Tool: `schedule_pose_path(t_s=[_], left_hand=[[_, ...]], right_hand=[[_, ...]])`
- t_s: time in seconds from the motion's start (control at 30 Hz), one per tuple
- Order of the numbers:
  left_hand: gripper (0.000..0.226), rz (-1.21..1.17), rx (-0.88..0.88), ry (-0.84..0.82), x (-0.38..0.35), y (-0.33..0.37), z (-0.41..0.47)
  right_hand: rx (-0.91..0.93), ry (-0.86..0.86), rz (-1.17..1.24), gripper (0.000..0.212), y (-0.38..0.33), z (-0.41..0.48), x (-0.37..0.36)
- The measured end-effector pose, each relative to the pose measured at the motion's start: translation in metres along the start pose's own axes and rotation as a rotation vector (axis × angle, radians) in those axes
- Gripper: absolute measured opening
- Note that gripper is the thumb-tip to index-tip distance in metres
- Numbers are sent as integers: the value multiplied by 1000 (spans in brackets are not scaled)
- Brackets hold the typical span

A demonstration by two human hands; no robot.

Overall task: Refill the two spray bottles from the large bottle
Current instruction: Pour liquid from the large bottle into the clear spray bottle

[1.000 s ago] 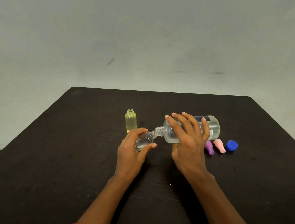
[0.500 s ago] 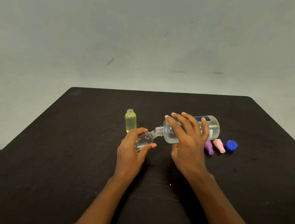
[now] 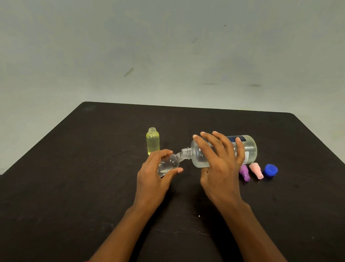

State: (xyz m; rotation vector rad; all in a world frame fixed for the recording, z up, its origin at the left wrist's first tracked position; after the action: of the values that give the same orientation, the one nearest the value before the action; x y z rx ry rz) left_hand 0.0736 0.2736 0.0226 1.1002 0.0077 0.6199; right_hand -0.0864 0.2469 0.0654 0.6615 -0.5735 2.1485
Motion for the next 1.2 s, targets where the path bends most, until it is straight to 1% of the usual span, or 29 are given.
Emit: schedule_pose_path(t_s=[1.2], left_hand=[[49,1,22,-5,1,3,0]], right_hand=[[5,6,-1,84,1,0,0]])
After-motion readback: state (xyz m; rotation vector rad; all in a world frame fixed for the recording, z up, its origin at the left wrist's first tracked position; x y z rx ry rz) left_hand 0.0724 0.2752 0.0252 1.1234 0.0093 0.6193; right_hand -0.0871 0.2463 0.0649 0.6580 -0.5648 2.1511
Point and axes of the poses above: each hand's wrist, its own z-axis towards the middle knuckle, its own x-axis out of the back of the hand, y = z × x, the point moved 5 cm from there along z, towards the middle knuckle, and after that the axes turned 3 degrees about x, right-handed, at the moved point
